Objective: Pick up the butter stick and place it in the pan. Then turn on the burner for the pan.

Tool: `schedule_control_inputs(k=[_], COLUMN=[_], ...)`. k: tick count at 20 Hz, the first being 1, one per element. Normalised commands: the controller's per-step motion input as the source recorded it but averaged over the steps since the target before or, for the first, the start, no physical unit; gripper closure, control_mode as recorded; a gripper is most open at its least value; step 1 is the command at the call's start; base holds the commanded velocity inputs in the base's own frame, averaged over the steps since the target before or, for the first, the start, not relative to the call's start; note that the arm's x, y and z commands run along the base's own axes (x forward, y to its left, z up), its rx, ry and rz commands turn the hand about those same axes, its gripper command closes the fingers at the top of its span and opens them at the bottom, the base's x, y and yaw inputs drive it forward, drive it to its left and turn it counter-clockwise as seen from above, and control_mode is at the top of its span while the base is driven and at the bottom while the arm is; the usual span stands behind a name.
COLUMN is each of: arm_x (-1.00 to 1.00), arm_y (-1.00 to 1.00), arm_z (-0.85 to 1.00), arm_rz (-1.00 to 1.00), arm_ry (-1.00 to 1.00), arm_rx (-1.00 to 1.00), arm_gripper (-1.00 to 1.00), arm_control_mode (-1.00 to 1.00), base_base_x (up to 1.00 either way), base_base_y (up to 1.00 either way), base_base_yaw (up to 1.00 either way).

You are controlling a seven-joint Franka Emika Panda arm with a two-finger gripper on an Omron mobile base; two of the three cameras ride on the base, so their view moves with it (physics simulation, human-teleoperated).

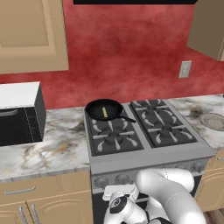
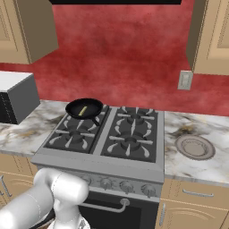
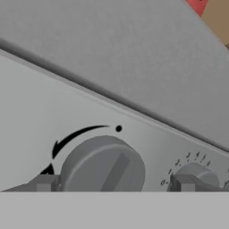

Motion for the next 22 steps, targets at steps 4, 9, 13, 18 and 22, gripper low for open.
schedule_control_inputs(k=[4,9,13,18,22], arm_x=[0.32,0.34,0.32,0.26,0.22], arm_y=[-0.23,-0.26,-0.26,-0.18,-0.18], arm_z=[0.0,0.0,0.0,0.0,0.0], arm_rz=[0.0,0.0,0.0,0.01,0.02], arm_ry=[-0.09,-0.09,-0.09,-0.09,-0.09], arm_rx=[0.0,0.0,0.0,0.0,0.0], arm_gripper=[-1.0,-1.0,-1.0,1.0,1.0], arm_control_mode=[-1.0,-1.0,-1.0,-1.0,-1.0], base_base_x=[0.0,0.0,0.0,0.0,0.0], base_base_y=[0.0,0.0,0.0,0.0,0.0], base_base_yaw=[0.0,0.0,0.0,0.0,0.0])
